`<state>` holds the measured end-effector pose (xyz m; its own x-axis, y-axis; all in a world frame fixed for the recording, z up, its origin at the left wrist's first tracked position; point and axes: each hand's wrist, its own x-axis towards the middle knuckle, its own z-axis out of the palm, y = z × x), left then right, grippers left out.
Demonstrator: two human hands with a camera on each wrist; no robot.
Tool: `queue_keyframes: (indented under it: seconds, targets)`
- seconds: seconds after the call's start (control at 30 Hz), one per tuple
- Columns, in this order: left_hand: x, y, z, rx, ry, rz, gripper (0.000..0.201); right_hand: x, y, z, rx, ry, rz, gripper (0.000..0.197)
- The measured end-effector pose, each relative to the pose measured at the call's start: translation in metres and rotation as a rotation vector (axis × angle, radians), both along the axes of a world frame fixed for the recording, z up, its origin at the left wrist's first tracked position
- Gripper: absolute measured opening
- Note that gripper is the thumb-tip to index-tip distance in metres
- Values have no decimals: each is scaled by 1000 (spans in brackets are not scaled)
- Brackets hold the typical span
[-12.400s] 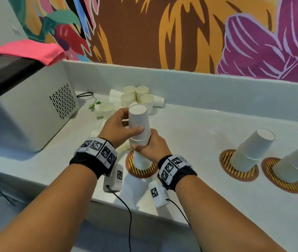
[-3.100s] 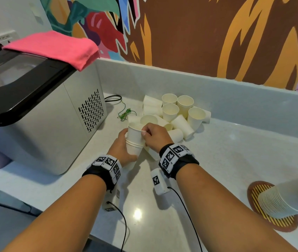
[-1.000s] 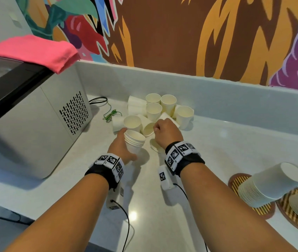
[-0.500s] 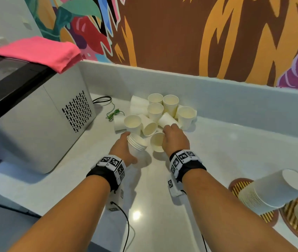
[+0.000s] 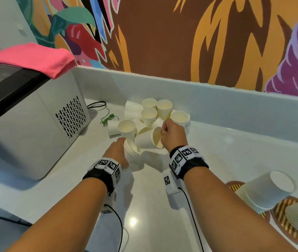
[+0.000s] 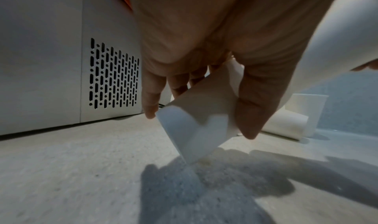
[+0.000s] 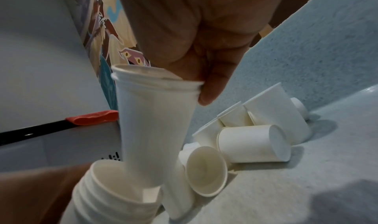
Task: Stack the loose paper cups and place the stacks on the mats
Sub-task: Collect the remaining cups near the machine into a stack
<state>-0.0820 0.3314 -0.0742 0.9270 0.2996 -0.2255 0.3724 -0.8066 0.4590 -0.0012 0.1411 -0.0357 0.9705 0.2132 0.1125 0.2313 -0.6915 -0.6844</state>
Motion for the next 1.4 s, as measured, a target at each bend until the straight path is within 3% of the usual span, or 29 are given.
queue_keyframes:
  seconds: [0.1, 0.23, 0.53, 0.97, 1.17, 1.4]
  targets:
    - [6, 8, -1, -81, -94, -67, 87, 2, 15, 3, -5, -5, 50, 8]
    - [13, 16, -3, -206, -180, -181, 96, 1, 31, 8, -67, -27, 84, 7]
    - [26, 41, -5, -209, -157, -280, 110, -4, 55, 28, -128, -14, 14, 20]
    - [19, 50, 1, -154, -105, -131, 128, 13, 48, 47, 37, -27, -70, 36]
    - [19, 42, 8, -137, -135, -156, 128, 18, 47, 37, 30, 11, -19, 33]
    - [24, 41, 14, -179, -131, -101, 115, 21, 55, 26, 40, 49, 49, 34]
